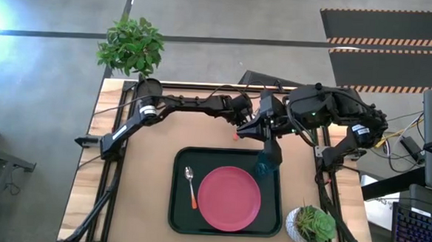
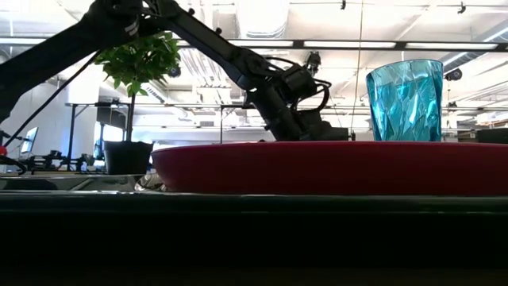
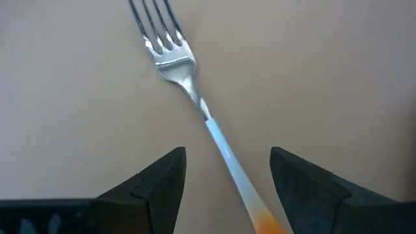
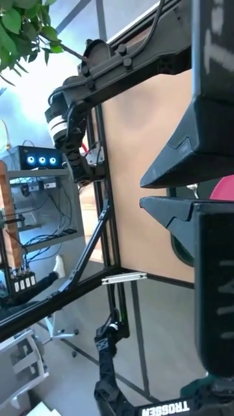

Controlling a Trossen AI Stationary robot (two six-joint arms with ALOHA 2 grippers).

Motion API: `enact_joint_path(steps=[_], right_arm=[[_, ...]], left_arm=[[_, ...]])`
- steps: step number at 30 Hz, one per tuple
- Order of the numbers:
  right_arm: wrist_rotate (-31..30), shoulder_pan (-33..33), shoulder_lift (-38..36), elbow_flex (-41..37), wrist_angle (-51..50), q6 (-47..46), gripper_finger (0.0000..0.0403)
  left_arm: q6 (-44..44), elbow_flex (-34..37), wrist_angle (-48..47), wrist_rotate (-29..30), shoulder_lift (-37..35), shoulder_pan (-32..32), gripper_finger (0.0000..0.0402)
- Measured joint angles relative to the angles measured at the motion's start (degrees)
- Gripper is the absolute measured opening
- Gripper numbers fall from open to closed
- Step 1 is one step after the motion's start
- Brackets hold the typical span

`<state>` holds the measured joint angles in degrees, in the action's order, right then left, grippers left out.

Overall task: Pick and place plate/cup/fork/spoon on tray
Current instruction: Put the orange fork on the black tray

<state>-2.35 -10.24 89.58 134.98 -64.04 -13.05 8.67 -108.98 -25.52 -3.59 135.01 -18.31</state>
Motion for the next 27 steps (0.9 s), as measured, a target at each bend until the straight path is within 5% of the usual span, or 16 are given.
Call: enact_joint_path(steps=[17,20,27], right_arm=[[1.33,-0.02,-0.07,0.0,2.23,-0.46,0.0022],[1.32,-0.02,-0.07,0.0,2.23,-0.46,0.0022],[3.13,-0.02,-0.07,0.0,2.23,-0.46,0.0022]], left_arm=[[4.35,-0.59,0.28,-5.58,3.75,0.47,0.0202],[4.35,-0.55,-0.15,-4.86,3.83,0.46,0.0169],[4.54,-0.37,-1.29,-2.44,3.97,0.61,0.0014]])
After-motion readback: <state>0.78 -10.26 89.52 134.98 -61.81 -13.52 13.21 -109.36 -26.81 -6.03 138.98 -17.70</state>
